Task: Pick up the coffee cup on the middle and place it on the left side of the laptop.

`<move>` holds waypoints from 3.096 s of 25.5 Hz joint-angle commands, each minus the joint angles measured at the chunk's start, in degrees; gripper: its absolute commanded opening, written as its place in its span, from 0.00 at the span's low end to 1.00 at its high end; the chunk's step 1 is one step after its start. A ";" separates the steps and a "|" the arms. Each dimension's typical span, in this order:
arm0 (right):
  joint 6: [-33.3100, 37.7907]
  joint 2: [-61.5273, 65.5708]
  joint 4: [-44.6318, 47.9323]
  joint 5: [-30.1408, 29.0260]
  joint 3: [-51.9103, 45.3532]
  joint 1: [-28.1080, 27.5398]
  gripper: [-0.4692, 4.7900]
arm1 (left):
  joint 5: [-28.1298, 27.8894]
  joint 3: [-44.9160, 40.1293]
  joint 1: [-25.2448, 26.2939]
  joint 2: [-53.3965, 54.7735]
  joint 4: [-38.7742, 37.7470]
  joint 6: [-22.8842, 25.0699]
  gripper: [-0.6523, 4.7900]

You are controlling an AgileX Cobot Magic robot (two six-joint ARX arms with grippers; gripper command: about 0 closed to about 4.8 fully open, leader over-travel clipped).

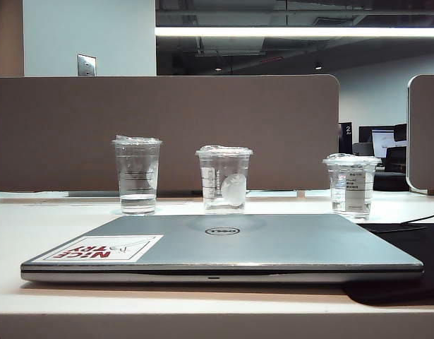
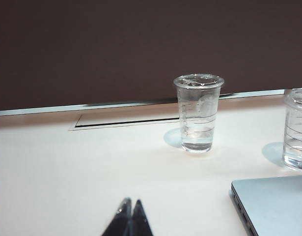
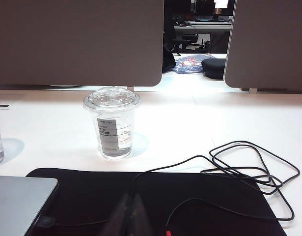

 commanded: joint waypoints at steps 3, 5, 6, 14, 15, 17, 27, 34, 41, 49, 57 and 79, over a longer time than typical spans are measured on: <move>0.15 -0.09 1.05 -0.07 -0.22 -0.04 0.08 | 0.11 0.17 0.07 0.00 0.52 0.00 0.11; 0.15 -0.09 1.05 -0.07 -0.22 -0.04 0.08 | 0.11 0.17 0.09 0.00 0.20 0.00 0.11; 0.15 -0.09 1.05 -0.07 -0.22 -0.04 0.08 | 0.11 0.17 0.07 0.00 -0.02 0.00 0.11; 0.15 0.17 1.01 -0.07 -0.24 1.64 0.08 | 0.37 0.17 0.09 0.00 -1.99 -0.76 0.11; 0.15 0.22 1.03 -0.04 -0.24 3.19 0.08 | 0.33 0.17 0.09 0.00 -1.92 -2.21 0.11; 0.15 0.50 1.11 -0.04 -0.24 5.29 0.08 | 0.35 0.17 0.09 0.00 -1.97 -4.28 0.11; 0.15 9.44 0.68 -0.09 -0.24 21.46 0.08 | 14.80 0.20 0.02 0.02 -0.70 -18.34 0.11; 0.15 10.21 0.22 -0.07 -0.24 25.31 0.08 | 21.53 1.86 -0.74 6.38 10.49 -20.46 0.11; 0.15 11.87 0.15 -0.07 -0.24 26.45 0.08 | 23.47 8.59 -8.76 31.50 17.05 -9.70 0.11; 0.13 11.82 0.17 -0.09 -0.24 26.64 0.08 | 24.79 25.20 -13.09 76.48 39.06 -5.29 0.57; 0.15 11.85 0.15 0.11 -0.24 26.67 0.08 | 24.81 37.92 -14.51 96.28 41.09 -6.03 1.00; 0.15 11.87 0.17 0.11 -0.22 26.69 0.08 | 27.36 64.76 -17.09 124.10 39.36 -6.45 1.00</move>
